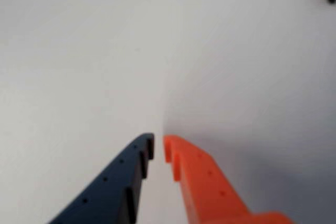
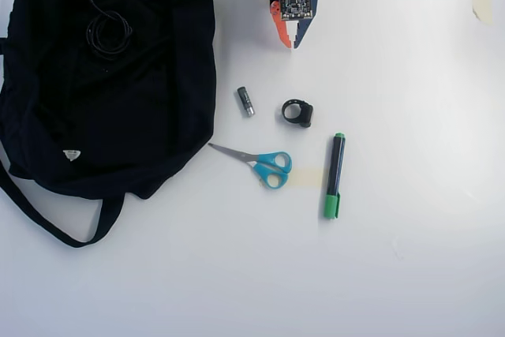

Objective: Put the cable into the black bag

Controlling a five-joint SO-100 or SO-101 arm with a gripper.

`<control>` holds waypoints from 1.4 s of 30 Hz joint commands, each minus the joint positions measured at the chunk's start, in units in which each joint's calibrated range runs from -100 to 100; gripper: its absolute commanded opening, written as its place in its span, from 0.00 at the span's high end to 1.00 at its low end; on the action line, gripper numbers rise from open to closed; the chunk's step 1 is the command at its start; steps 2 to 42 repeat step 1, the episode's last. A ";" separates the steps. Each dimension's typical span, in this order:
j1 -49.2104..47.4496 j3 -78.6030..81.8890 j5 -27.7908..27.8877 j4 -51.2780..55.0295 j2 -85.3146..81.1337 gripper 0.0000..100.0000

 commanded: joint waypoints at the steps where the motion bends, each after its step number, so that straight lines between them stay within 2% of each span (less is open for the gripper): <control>1: 0.36 1.95 -0.09 0.43 -0.66 0.98; 42: 0.36 1.95 -0.09 0.43 -0.66 0.98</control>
